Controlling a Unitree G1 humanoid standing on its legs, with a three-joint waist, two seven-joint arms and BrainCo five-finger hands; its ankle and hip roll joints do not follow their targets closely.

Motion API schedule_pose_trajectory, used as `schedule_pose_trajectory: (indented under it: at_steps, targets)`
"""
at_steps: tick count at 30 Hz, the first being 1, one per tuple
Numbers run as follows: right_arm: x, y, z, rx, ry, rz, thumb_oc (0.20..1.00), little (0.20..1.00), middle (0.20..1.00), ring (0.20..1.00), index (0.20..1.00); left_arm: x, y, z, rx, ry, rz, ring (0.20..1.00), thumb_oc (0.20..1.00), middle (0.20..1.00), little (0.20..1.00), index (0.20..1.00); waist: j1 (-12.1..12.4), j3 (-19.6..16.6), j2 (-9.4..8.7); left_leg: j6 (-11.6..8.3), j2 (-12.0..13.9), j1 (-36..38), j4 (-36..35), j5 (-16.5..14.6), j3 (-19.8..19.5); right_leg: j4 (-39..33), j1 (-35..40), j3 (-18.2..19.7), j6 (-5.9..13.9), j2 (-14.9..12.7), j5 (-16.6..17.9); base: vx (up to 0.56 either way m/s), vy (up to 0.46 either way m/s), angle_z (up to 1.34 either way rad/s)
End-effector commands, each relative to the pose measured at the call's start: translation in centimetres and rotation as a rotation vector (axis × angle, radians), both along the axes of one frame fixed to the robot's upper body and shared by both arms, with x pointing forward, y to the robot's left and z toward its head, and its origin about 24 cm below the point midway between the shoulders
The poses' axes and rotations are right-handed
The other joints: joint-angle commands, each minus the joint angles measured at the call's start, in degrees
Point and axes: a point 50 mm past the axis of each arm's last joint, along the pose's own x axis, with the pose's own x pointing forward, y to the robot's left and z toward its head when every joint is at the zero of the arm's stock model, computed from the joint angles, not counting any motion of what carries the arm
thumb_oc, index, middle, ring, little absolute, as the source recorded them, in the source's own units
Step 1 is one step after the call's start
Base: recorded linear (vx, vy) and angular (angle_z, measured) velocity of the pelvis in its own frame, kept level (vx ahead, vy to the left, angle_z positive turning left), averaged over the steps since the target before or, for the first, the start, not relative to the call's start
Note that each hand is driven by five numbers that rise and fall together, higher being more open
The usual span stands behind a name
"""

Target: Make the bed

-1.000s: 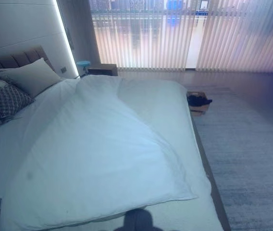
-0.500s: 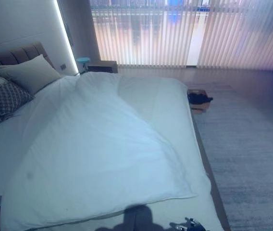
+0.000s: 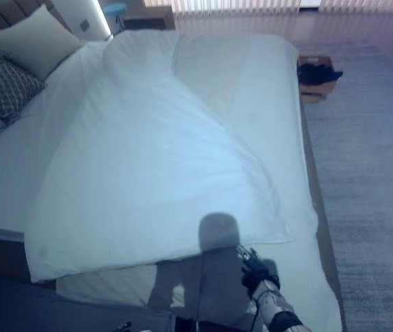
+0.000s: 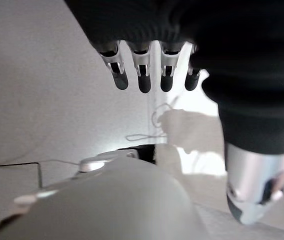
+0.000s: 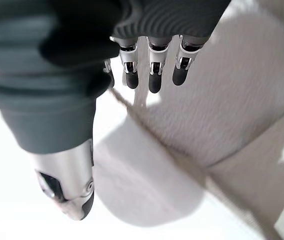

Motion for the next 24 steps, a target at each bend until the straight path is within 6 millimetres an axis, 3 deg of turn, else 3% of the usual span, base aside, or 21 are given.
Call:
schedule_pose_trajectory:
  at_steps: [1,3,10,11,12,14,18,19,24]
  targets:
    - [2.7,2.7,2.8,0.119,-0.114,-0.045,1.000,1.000,1.000,1.000,1.000,2.4,-0.4,0.8,0.011,-0.058,-0.002,1.000,1.000,1.000,1.000,1.000,1.55,3.30,-2.62,1.96,-5.31,-1.53,-1.57,1.39,0.45,0.54,1.06,2.17,1.49,-1.20,4.22,-0.01,0.006,0.22]
    - [3.4,2.7,3.6,0.116,-0.144,-0.052,1.000,1.000,1.000,1.000,1.000,2.7,-0.6,0.9,0.013,-0.065,-0.011,1.000,1.000,1.000,1.000,1.000,1.69,3.86,-2.26,1.92,-5.46,-2.29,-1.57,1.68,0.21,0.63,0.39,2.08,1.41,-1.30,4.30,-0.01,0.006,0.12]
    - [8.3,1.9,9.9,0.129,-0.327,-0.152,1.000,1.000,1.000,1.000,1.000,3.9,-2.5,1.4,-0.042,-0.126,-0.045,1.000,1.000,1.000,1.000,1.000,3.62,6.29,0.18,1.67,-6.25,-5.96,-1.57,2.64,-1.37,0.52,-2.43,1.13,1.43,-1.85,4.49,0.01,0.012,0.15]
    - [8.3,1.9,10.0,0.130,-0.328,-0.153,1.000,1.000,1.000,1.000,1.000,3.9,-2.5,1.5,-0.042,-0.127,-0.045,1.000,1.000,1.000,1.000,1.000,3.63,6.29,0.19,1.67,-6.25,-6.03,-1.57,2.65,-1.40,0.53,-2.50,1.11,1.43,-1.85,4.49,0.00,0.004,0.09]
    - [9.5,1.4,11.9,0.142,-0.373,-0.192,1.000,1.000,1.000,1.000,1.000,4.3,-3.0,1.7,-0.055,-0.147,-0.053,1.000,1.000,1.000,1.000,1.000,4.15,6.75,0.71,1.67,-6.43,-7.05,-1.57,2.76,-1.77,0.50,-3.33,1.01,1.49,-2.02,4.54,-0.01,0.006,0.10]
    - [10.6,0.7,13.7,0.154,-0.408,-0.236,1.000,1.000,1.000,1.000,1.000,4.7,-3.3,1.9,-0.065,-0.165,-0.065,1.000,1.000,1.000,1.000,1.000,4.70,7.13,1.12,1.66,-6.43,-8.24,-1.57,2.96,-2.16,0.54,-4.33,0.92,1.51,-2.13,4.60,-0.01,0.008,0.15]
    - [12.3,-1.7,17.7,0.222,-0.478,-0.383,1.000,1.000,1.000,1.000,1.000,5.6,-4.2,2.5,-0.095,-0.212,-0.089,1.000,1.000,1.000,1.000,1.000,5.99,8.08,2.18,1.52,-6.65,-10.20,-1.57,3.13,-2.91,0.57,-5.96,0.73,1.68,-2.34,4.77,0.00,0.001,0.14]
    - [12.3,-1.8,17.8,0.223,-0.480,-0.384,1.000,1.000,1.000,1.000,1.000,5.7,-4.2,2.6,-0.095,-0.213,-0.090,1.000,1.000,1.000,1.000,1.000,6.00,8.07,2.18,1.54,-6.70,-10.48,-1.57,3.45,-2.96,0.50,-6.18,0.67,1.66,-2.38,5.07,-0.02,0.001,0.24]
    - [13.3,-6.4,23.5,0.265,-0.591,-0.574,1.000,1.000,1.000,1.000,1.000,6.7,-5.4,3.5,-0.130,-0.276,-0.137,1.000,1.000,1.000,1.000,1.000,7.73,8.62,3.88,1.17,-7.29,-13.02,-1.57,3.67,-4.44,0.55,-8.09,-0.27,2.03,-2.82,5.08,0.00,-0.020,0.18]
